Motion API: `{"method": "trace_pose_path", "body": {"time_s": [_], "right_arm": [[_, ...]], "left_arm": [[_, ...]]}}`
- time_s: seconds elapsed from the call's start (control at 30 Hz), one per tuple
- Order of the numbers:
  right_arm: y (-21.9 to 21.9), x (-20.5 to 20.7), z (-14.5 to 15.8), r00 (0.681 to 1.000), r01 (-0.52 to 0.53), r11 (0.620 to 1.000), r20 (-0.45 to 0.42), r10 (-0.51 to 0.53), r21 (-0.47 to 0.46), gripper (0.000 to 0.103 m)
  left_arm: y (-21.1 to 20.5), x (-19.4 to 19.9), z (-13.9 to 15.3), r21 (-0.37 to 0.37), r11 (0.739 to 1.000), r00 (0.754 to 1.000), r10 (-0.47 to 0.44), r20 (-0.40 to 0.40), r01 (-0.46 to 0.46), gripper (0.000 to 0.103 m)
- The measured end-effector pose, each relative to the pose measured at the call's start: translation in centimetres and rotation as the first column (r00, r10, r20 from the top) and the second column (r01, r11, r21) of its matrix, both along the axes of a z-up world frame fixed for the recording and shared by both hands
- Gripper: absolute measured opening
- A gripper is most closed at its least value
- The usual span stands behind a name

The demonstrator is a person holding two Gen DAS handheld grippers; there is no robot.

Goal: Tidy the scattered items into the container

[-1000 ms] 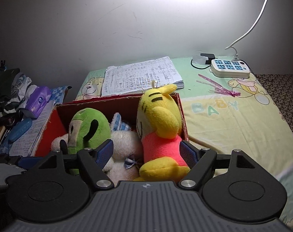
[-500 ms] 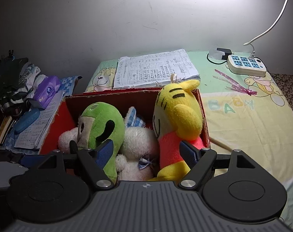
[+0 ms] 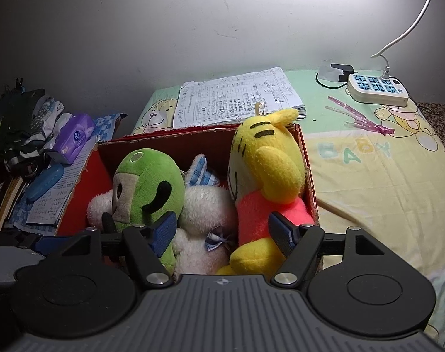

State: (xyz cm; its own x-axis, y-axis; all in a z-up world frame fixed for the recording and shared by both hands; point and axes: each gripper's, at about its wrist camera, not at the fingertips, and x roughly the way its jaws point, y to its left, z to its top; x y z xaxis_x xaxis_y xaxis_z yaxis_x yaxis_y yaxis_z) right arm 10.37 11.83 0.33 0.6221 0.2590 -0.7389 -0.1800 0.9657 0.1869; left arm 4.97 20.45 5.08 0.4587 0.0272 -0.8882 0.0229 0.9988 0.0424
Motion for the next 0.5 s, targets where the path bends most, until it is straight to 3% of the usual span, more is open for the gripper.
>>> {"method": "trace_pose_path", "body": {"time_s": [0.23, 0.5], "right_arm": [[0.0, -0.8, 0.4, 1.000, -0.001, 1.000, 0.014, 0.001, -0.007, 0.058], [0.2, -1.7, 0.9, 0.999, -0.018, 1.000, 0.027, 0.018, -0.002, 0.055]], "left_arm": [[0.0, -0.5, 0.1, 0.011, 1.000, 1.000, 0.014, 0.000, -0.014, 0.102], [0.2, -1.1, 0.6, 0.009, 1.000, 1.000, 0.023, -0.005, -0.023, 0.103]]}}
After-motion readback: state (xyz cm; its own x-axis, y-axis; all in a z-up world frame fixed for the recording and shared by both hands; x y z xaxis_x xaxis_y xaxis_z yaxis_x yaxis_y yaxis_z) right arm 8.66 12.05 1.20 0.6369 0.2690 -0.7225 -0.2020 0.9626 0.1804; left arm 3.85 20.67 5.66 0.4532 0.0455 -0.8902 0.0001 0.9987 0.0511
